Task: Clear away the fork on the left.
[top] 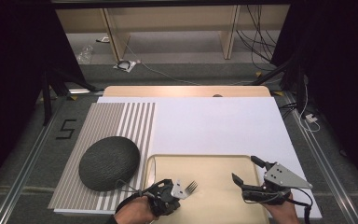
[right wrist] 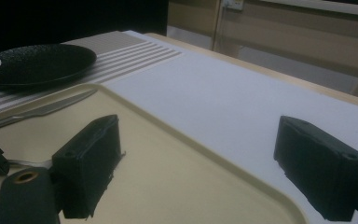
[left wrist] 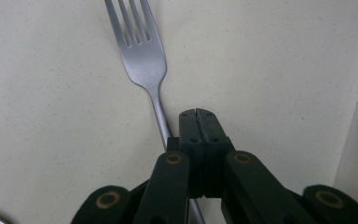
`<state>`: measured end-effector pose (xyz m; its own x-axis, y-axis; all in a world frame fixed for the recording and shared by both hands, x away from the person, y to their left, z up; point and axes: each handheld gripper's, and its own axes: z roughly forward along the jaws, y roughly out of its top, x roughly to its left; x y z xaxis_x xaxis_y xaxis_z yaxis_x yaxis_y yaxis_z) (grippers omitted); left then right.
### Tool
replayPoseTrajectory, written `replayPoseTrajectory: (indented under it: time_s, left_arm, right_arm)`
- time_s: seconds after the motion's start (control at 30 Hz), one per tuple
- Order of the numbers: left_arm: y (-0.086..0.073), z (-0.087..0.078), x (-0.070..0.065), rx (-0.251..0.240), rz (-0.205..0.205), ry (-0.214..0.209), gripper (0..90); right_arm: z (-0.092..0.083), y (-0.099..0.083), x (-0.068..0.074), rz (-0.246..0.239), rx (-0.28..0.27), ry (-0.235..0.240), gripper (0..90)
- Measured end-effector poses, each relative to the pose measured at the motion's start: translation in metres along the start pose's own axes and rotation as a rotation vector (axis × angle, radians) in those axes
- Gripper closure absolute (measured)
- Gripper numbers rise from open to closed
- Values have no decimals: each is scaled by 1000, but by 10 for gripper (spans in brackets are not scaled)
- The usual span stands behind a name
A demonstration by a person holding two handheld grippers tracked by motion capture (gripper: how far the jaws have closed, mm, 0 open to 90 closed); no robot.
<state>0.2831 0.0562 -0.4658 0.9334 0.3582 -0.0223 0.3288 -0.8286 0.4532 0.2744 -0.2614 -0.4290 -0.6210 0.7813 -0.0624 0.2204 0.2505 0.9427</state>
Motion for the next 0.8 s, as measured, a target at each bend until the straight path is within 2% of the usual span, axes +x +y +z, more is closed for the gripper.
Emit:
replayPoseTrajectory:
  time_s: [0.23,0.3,0.8]
  left_arm:
    - [-2,-1,3,2,-7,2,891]
    - [-2,-1,4,3,-8,3,892]
    - [-11,-6,14,5,-45,25,891]
  right_arm:
    - [-1,0,0,-4,8,-2,156]
    - [0,0,0,1,-5,1,157]
    - [0,0,0,-3,0,1,157]
